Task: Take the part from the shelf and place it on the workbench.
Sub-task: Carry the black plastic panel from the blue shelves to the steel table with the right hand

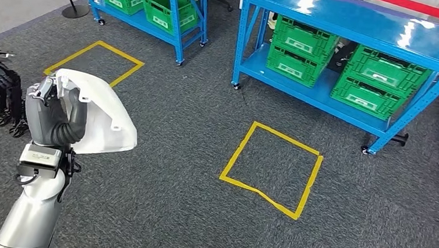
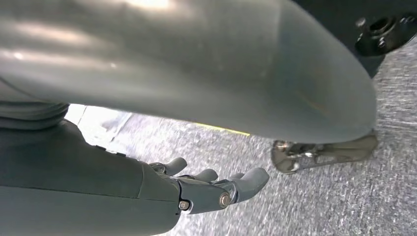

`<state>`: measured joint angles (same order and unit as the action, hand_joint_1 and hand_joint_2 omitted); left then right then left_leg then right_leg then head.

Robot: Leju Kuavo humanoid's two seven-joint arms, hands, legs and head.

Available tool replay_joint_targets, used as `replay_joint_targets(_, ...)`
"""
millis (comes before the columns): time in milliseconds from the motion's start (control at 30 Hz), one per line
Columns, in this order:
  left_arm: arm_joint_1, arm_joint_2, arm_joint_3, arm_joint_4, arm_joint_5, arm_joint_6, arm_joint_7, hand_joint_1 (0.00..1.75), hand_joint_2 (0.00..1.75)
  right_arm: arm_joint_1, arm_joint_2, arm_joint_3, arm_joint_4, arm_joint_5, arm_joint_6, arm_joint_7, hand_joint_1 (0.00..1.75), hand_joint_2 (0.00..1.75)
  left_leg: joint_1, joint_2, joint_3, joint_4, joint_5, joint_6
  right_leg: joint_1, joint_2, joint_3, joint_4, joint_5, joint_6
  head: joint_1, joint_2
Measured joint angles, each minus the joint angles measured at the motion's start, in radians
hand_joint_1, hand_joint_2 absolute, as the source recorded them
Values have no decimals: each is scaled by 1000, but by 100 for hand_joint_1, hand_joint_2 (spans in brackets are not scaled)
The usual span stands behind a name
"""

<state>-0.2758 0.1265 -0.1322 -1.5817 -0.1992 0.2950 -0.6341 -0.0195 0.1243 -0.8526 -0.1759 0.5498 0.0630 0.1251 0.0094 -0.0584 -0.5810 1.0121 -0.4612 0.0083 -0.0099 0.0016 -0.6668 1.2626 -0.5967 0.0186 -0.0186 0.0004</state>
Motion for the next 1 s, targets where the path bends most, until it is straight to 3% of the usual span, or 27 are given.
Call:
replay_joint_targets(67, 8, 2, 9, -14, 0, -1, -2, 175, 175, 0, 0, 0, 0, 3, 0, 8, 0, 0, 1, -25, -5, 8, 0, -7, -3, 40, 64, -131, 58, -4, 0, 0)
replay_joint_targets(100, 11, 10, 15, -20, 9, -10, -3, 175, 175, -1, 0, 0, 0, 5, 0, 15, 0, 0, 3, -50, -12, 9, 4, -20, -4, 54, 96, -200, 87, -12, 0, 0)
replay_joint_targets(133, 9, 19, 20, -20, 22, -21, -5, 175, 175, -1, 1, 0, 0, 5, -1, 19, 0, 0, 4, -61, -20, 10, 7, -32, -5, 57, 105, -226, 93, -21, 0, 0)
replay_joint_targets(167, 5, 30, 24, -19, 37, -33, -7, 175, 175, -2, 2, 0, 0, 4, -1, 22, 0, 0, 4, -52, -31, 19, 3, -43, -5, 51, 107, -238, 94, -32, -2, 0)
replay_joint_targets(200, -1, 39, 27, -15, 51, -46, -9, 175, 175, -3, 3, 0, 0, 1, -1, 23, 0, 0, 5, -32, -47, 43, -10, -52, -5, 27, 106, -242, 99, -43, -5, 0)
replay_joint_targets(233, -8, 42, 28, -12, 57, -51, -11, 175, 175, -3, 4, 0, 0, -2, -1, 21, 0, 0, 4, 3, -70, 92, -39, -55, -4, 12, 106, -244, 101, -49, -9, 0)
replay_joint_targets(267, -15, 42, 28, -8, 61, -54, -13, 175, 175, -2, 4, -1, 0, -5, 0, 19, 0, 0, 3, 33, -99, 156, -74, -57, -2, -2, 104, -244, 102, -52, -12, 0)
replay_joint_targets(300, -19, 41, 27, -4, 63, -56, -14, 175, 175, -2, 4, -1, 0, -7, 0, 18, 0, 0, 4, 46, -128, 223, -105, -60, -1, -16, 102, -244, 102, -54, -13, 0)
replay_joint_targets(333, -21, 39, 25, 0, 63, -56, -15, 175, 175, -1, 5, -1, 0, -8, 0, 18, 0, 0, 4, 51, -146, 270, -121, -62, 0, -31, 100, -244, 102, -54, -13, 0)
replay_joint_targets(367, -21, 38, 24, 3, 62, -55, -15, 175, 175, -1, 5, -1, 0, -8, -1, 18, 0, 0, 5, 53, -146, 283, -119, -62, 0, -45, 100, -243, 102, -54, -14, 0)
replay_joint_targets(400, -22, 37, 23, 5, 60, -53, -16, 175, 175, -2, 6, -2, 0, -8, -1, 18, 0, 0, 5, 57, -126, 255, -100, -62, 0, -58, 100, -242, 102, -54, -14, 0)
replay_joint_targets(433, -23, 36, 22, 6, 57, -49, -17, 175, 175, -2, 7, -2, 0, -8, -2, 18, 0, 0, 5, 69, -87, 192, -70, -61, 1, -71, 100, -241, 101, -53, -14, 0)
replay_joint_targets(500, -26, 35, 21, 6, 52, -40, -18, 175, 175, -3, 8, -2, 0, -8, -2, 15, 0, 0, 0, 115, -12, 57, -30, -51, 4, -93, 103, -238, 98, -46, -13, 0)
replay_joint_targets(567, -24, 34, 20, 5, 51, -32, -20, 175, 175, -4, 8, -2, 0, -7, -1, 10, 0, 0, -6, 135, 10, 6, -23, -37, 8, -111, 106, -237, 97, -35, -12, 0)
replay_joint_targets(633, -18, 34, 20, 1, 50, -27, -22, 175, 175, -5, 8, -2, 0, -3, 0, 8, 0, 0, -6, 110, 6, 6, -16, -25, 8, -126, 109, -239, 96, -21, -12, 0)
replay_joint_targets(700, -11, 31, 21, -9, 44, -21, -22, 175, 175, -5, 7, -2, 0, 4, 0, 7, 0, 0, -1, 87, 6, 0, -7, -13, 4, -87, 101, -211, 72, -8, -10, 0)
replay_joint_targets(767, -4, 24, 21, -20, 32, -17, -19, 175, 175, -4, 7, -2, 0, 12, 1, 7, 0, 0, 3, 64, 2, -3, 0, -4, 1, -25, 54, -105, 8, 1, -7, 0)
replay_joint_targets(833, 8, 17, 21, -28, 22, -16, -15, 175, 175, -2, 7, -2, 0, 19, 2, 8, 0, 0, 2, 38, -5, 0, 3, 0, 2, -5, -6, 21, -43, 3, -5, 0)
replay_joint_targets(867, 16, 15, 21, -33, 18, -16, -14, 175, 175, -1, 7, -2, 0, 22, 2, 8, 0, 0, 2, 23, -8, 2, 4, 0, 2, -4, -18, 44, -42, 2, -5, 0)
replay_joint_targets(900, 23, 13, 22, -37, 16, -16, -13, 175, 175, -1, 6, -2, 0, 24, 2, 8, 0, 0, 2, 7, -10, 5, 5, -2, 1, -1, -10, 26, -20, 0, -4, 0)
replay_joint_targets(933, 29, 12, 23, -42, 14, -16, -13, 175, 175, -1, 6, -2, 0, 25, 2, 8, 0, 0, 2, -8, -12, 8, 6, -3, 0, 6, 16, -29, 15, -3, -4, 0)
replay_joint_targets(1000, 35, 11, 28, -51, 11, -16, -13, 175, 175, -2, 4, -2, 0, 27, 3, 9, 0, 0, 2, -35, -16, 14, 7, -10, -1, 43, 82, -165, 71, -10, -3, 0)
